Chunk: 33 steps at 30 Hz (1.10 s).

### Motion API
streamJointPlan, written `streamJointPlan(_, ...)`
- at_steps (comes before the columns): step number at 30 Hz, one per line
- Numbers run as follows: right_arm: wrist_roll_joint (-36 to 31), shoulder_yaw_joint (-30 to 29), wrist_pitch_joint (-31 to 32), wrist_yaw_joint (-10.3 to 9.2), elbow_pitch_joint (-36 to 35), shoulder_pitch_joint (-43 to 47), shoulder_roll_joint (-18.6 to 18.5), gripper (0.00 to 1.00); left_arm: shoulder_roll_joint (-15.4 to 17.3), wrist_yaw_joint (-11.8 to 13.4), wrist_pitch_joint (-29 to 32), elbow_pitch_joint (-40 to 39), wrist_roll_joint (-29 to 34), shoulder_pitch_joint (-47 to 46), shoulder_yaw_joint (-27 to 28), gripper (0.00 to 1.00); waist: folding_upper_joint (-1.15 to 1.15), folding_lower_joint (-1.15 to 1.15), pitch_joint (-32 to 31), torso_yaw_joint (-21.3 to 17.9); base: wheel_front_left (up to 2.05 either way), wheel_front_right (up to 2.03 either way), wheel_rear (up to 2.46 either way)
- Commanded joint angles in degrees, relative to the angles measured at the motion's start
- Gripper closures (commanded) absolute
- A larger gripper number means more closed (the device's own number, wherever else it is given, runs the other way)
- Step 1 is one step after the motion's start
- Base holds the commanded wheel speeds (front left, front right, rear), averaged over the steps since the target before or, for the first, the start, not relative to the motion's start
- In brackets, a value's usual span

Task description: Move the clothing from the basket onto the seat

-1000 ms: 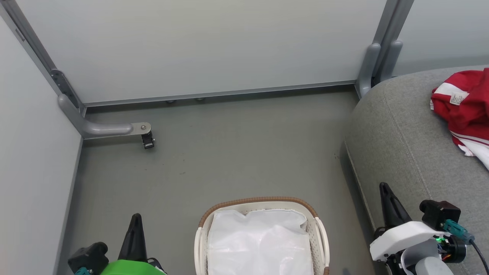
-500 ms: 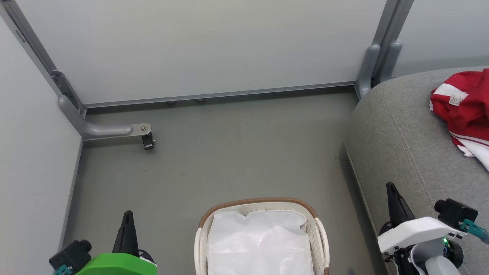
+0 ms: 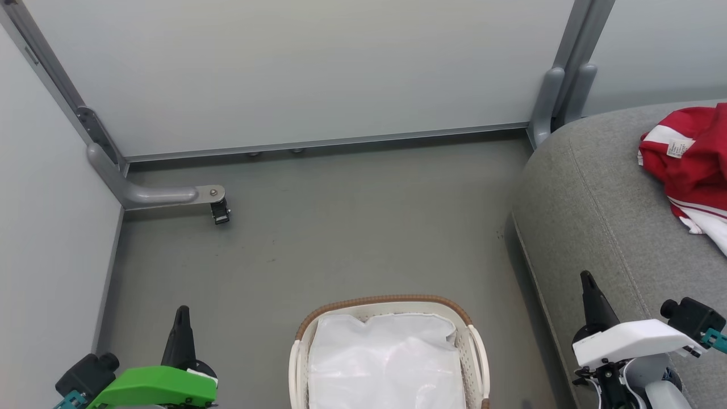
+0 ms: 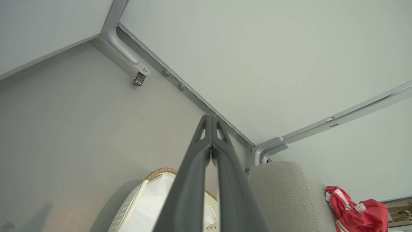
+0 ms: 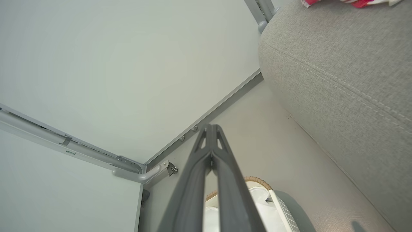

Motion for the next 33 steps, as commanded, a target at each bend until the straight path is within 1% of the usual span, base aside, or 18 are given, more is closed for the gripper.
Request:
streamJointPlan(1, 1.9, -0.3, 0.5, -0.02, -1.0, -1.1, -0.4, 1.0, 0.5, -0.3, 0.4, -0.7, -1.6, -1.8, 0.4, 1.0, 0.22, 0.0, 0.0, 0.0, 0.0, 0.0, 0.0)
streamJointPlan(17, 12.9, -1.4, 3.5, -0.03, -1.6, -1.2, -0.4, 1.0, 0.7, -1.1, 3.2, -0.8, -11.2, -3.1, 2.2, 1.0, 0.31, 0.0, -0.3, 0.0, 0.0, 0.0, 0.0)
streamJointPlan(33, 22.2, -2.2, 6.0, -0.04, -2.1, -1.3, -0.5, 1.0, 0.8, -1.7, 5.6, -0.9, -19.5, -4.2, 3.8, 1.0, 0.4, 0.0, -0.5, -0.1, 0.0, 0.0, 0.0)
